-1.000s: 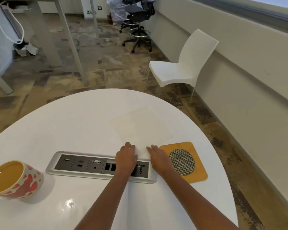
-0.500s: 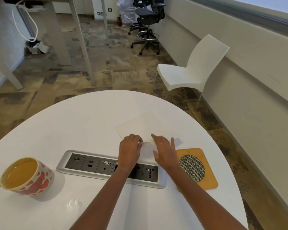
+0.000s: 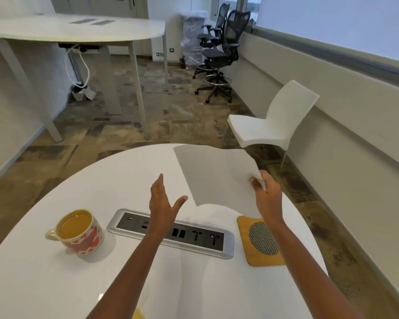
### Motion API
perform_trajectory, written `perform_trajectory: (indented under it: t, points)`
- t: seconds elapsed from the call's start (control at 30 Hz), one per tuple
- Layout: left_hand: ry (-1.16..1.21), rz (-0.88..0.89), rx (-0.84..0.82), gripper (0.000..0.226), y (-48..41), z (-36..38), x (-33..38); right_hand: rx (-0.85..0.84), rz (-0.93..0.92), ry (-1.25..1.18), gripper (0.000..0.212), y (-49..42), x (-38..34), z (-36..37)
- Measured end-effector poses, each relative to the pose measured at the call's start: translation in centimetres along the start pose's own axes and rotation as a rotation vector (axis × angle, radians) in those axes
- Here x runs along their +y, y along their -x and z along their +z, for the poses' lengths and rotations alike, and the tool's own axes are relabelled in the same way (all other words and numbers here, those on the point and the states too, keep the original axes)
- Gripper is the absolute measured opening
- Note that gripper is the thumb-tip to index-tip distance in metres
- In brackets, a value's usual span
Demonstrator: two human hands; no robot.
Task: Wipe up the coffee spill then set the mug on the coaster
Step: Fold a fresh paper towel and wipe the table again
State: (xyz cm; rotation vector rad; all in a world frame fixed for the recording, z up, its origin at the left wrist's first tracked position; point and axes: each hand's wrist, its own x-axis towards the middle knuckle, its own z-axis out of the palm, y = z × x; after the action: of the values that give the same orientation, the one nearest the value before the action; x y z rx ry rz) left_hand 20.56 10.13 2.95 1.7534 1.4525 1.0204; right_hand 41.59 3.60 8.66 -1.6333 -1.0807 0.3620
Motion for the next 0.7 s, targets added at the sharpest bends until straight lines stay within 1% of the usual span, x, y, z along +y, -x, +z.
perform_trajectory:
  t: [0.07, 0.13, 0.23, 0.27, 0.37, 0.4, 0.53, 0.63, 0.7]
  points:
    - [0.156, -0.103, -0.100, 0.083, 1.0, -0.5, 0.2, -0.047, 0.057, -0.068, 0.015, 0.9, -0.7, -1.1]
    - [0.313, -0.177, -0.183, 0.075, 2.2, -0.8, 0.9, -0.080, 0.085, -0.091, 0.013, 2.1, -1.1, -2.2]
    - [0.383, -0.161, -0.215, 0.066, 4.1, -0.9, 2.2, -0.119, 0.135, -0.104, 0.014, 4.1, -1.4, -3.7]
    - [0.407, -0.150, -0.217, 0.059, 4.7, -1.0, 2.4, -0.125, 0.154, -0.110, 0.014, 4.8, -1.5, -4.2]
    - [0.481, -0.175, -0.235, 0.024, 6.8, -1.2, 2.9, -0.130, 0.215, -0.089, 0.017, 6.8, -1.8, -5.7]
    - [0.473, -0.192, -0.232, 0.019, 7.6, -1.1, 3.1, -0.119, 0.229, -0.065, 0.019, 7.5, -1.8, -6.1]
    - [0.378, -0.190, -0.197, 0.028, 11.3, 0.2, 3.9, -0.084, 0.197, 0.113, 0.028, 10.6, -2.0, -6.8]
    - [0.385, -0.154, -0.242, 0.030, 14.4, 1.2, 5.2, -0.105, 0.185, 0.206, 0.033, 13.0, -2.6, -6.1]
    - [0.388, -0.150, -0.272, 0.031, 16.3, 1.7, 5.9, -0.149, 0.168, 0.232, 0.035, 14.8, -3.1, -5.2]
